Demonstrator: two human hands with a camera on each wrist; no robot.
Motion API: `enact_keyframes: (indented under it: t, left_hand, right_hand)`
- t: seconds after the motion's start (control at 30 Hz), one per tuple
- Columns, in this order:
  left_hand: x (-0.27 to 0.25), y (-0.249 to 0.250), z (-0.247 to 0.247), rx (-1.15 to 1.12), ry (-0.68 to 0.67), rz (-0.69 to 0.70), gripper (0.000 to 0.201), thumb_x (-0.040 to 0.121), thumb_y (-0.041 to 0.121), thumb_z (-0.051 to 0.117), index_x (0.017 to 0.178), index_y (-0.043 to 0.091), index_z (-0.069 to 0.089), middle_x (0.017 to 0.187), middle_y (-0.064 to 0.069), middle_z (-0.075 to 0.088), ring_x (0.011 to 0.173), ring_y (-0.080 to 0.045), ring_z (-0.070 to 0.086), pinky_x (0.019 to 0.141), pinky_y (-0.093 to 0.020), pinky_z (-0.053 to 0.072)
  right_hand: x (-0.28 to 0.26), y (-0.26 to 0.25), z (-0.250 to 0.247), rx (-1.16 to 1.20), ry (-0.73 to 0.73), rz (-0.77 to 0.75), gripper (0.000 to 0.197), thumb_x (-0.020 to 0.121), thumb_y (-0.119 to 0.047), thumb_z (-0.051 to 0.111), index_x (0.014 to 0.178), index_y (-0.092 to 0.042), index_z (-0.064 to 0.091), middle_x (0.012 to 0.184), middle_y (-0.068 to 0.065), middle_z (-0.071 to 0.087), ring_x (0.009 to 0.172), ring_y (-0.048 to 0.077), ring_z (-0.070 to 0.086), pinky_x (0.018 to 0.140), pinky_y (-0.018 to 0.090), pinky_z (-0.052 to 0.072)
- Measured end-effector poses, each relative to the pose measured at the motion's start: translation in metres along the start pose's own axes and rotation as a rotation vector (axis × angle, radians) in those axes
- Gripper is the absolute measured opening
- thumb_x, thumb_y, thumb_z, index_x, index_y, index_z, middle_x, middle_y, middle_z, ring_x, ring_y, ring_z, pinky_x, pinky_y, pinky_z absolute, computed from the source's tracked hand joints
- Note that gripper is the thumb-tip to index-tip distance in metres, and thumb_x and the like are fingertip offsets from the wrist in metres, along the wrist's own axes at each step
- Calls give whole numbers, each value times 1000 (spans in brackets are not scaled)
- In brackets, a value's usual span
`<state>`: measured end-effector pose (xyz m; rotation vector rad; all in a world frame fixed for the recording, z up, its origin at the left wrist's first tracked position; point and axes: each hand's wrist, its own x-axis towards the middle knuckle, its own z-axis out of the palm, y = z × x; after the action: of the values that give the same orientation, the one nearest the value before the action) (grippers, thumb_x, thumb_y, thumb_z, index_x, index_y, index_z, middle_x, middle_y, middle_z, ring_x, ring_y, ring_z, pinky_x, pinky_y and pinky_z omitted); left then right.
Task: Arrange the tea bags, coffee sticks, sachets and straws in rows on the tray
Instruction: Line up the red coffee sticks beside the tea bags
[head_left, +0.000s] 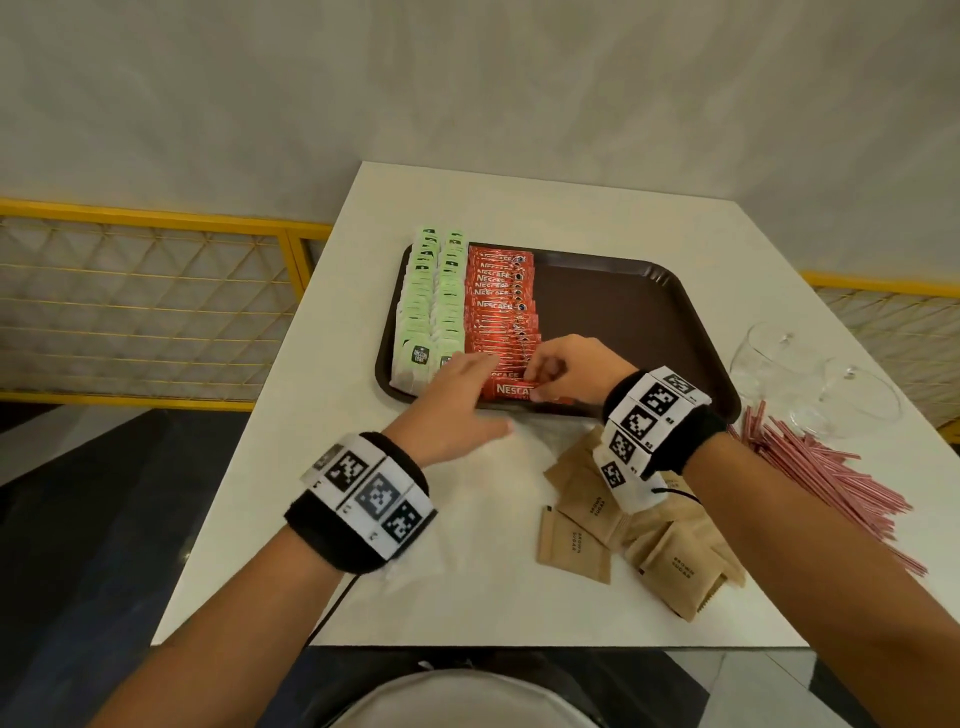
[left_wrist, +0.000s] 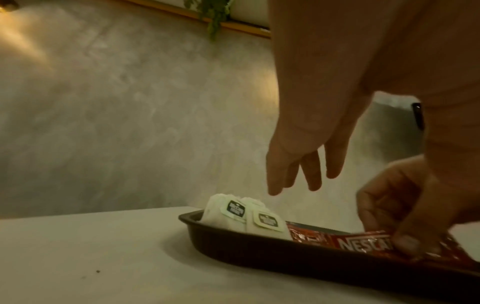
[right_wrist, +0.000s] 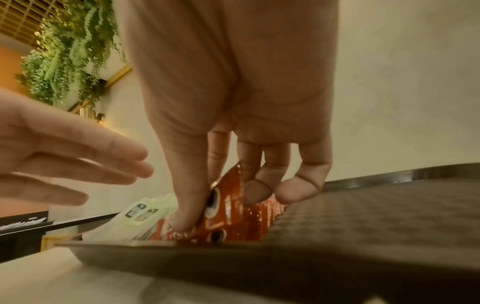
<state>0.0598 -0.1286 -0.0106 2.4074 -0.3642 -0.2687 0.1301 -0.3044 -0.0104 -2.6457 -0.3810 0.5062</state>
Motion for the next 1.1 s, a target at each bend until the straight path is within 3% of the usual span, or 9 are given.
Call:
enact_keyframes:
  t: [0.1, 0.2, 0.3, 0.57, 0.73, 0.8, 0.87, 0.97, 1.1]
  left_hand:
    - [3, 3, 11, 249, -168, -30, 84, 91, 44, 52, 150, 12, 3, 158, -4, -3, 145, -24, -9, 117, -44, 3]
    - [9, 4, 18, 360, -284, -58, 87, 92, 49, 47, 149, 9, -6, 157, -6, -14, 143, -24, -18, 114, -49, -5]
    - [12, 5, 24, 439, -341, -89, 89, 92, 50, 45, 148, 6, -8, 156, -9, -17, 143, -24, -19, 114, -49, -6]
    - [23, 4, 29, 562, -387, -132, 86, 94, 55, 36, 149, 6, -7, 156, -10, -19, 143, -24, -19, 114, -49, -7]
    - [31, 5, 28, 546, -382, -130, 87, 93, 59, 34, 149, 7, -8, 156, -9, -20, 143, -25, -20, 114, -49, -8]
    - [34, 8, 30, 536, -388, -120, 89, 92, 60, 34, 148, 7, -9, 155, -10, -20, 143, -24, -19, 114, -47, -9]
    - [37, 11, 32, 529, -401, -117, 90, 92, 61, 34, 148, 6, -10, 155, -11, -21, 143, -24, -19, 114, -46, -8]
    - [38, 12, 36, 533, -415, -131, 92, 91, 62, 33, 148, 5, -12, 154, -12, -22, 143, -25, -18, 115, -45, -6]
    - [39, 9, 40, 525, -415, -147, 95, 90, 65, 32, 147, 4, -14, 154, -13, -24, 143, -26, -18, 117, -44, -4]
  right_hand:
    - [4, -3, 2, -9, -3, -14, 18, 78, -18, 74, 93, -17, 65, 88, -3, 58, 83, 12, 55, 76, 24, 42]
    - [10, -5, 7, -69, 14, -26, 14, 78, -18, 74, 89, -19, 65, 81, -9, 56, 83, 12, 55, 76, 26, 46]
    - [14, -7, 10, -133, 29, -44, 12, 79, -19, 72, 90, -20, 66, 78, -13, 51, 82, 11, 53, 74, 26, 44]
    - [18, -10, 12, -157, 97, -70, 19, 82, -22, 69, 100, -17, 63, 89, -4, 51, 83, 13, 50, 76, 29, 46]
    - [10, 7, -4, 180, 215, 174, 16, 88, -18, 63, 103, -16, 59, 94, -1, 56, 85, 13, 56, 66, 23, 49]
    - [6, 15, -6, 226, 154, 281, 18, 88, -12, 63, 105, -12, 57, 96, 4, 56, 85, 17, 60, 63, 24, 54]
    - [4, 18, -4, 269, 95, 330, 20, 86, -5, 63, 105, -8, 56, 89, 6, 58, 81, 18, 63, 70, 28, 57]
    - [4, 19, -1, 335, 54, 329, 17, 84, 1, 64, 96, -8, 56, 81, 6, 59, 76, 20, 66, 77, 33, 58]
    - [6, 16, -1, 416, 34, 316, 21, 83, 6, 63, 83, -12, 53, 83, 7, 60, 73, 20, 65, 75, 32, 58]
